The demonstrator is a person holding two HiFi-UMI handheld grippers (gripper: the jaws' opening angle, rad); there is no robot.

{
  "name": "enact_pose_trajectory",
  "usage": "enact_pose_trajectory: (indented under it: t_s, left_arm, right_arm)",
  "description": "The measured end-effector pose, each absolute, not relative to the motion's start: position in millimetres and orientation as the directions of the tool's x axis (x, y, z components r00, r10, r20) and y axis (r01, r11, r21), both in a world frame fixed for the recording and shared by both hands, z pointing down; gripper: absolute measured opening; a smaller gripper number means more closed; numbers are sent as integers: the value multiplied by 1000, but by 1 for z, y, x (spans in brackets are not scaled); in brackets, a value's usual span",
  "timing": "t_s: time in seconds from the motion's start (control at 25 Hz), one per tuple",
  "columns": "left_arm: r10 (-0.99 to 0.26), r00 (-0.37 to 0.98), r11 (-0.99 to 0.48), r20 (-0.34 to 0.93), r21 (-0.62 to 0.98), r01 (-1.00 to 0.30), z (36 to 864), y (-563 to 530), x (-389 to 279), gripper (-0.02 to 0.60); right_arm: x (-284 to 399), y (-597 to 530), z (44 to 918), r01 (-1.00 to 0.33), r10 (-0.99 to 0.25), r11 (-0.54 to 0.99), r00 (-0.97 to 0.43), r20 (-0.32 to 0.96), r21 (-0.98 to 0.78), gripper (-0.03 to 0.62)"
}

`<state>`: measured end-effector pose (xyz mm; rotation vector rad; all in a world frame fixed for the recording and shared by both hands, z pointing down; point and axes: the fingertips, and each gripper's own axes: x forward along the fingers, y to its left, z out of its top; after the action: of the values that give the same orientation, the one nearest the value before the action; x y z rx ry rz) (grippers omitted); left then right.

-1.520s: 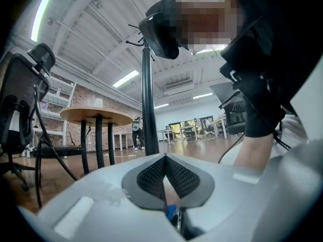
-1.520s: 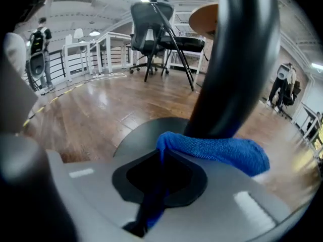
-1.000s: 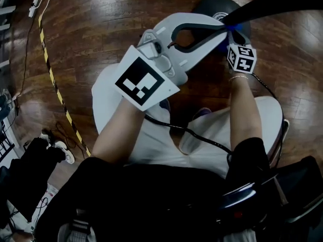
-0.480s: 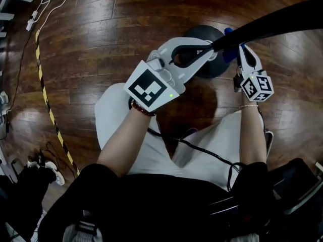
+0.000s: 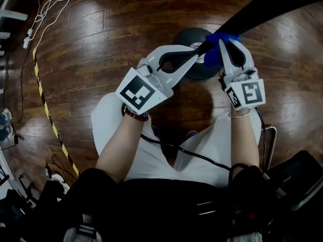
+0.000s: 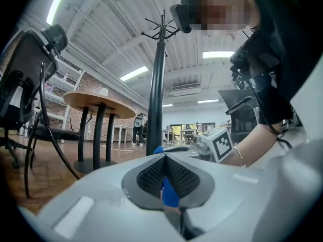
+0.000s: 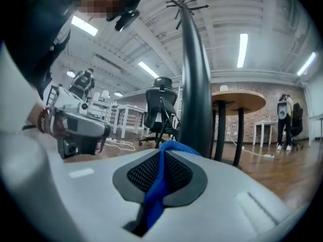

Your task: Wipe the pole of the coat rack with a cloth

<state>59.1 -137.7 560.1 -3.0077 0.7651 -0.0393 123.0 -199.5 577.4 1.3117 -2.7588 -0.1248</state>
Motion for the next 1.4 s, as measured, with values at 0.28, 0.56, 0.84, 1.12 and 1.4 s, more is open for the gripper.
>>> enact_pose_trajectory:
  t_s: [0.28, 0.56, 0.84, 1.12, 1.4]
  left_arm:
    - [-478, 878, -879, 15, -13, -477, 564, -134, 56, -6]
    - [-470, 883, -883, -15, 20, -470, 562, -139, 59, -6]
    - [-461, 887, -887, -8, 24, -461, 566, -139, 61, -6]
    - [-472, 881, -881, -21, 28, -472, 562, -140, 59, -6]
    - [-454, 891, -891, 13, 2, -454, 567, -137, 64, -6]
  right_arm:
    - [137, -194, 554, -857, -861, 505, -508, -8, 106, 18]
    - [163, -193, 535, -919, -947, 305, -320, -20, 250, 18]
    - [164, -198, 535, -946, -968, 249, -251, 16, 205, 21]
    - [162, -200, 534, -955, -971, 237, -230, 60, 180, 21]
    - [161, -201, 533, -953, -971, 236, -226, 71, 191, 21]
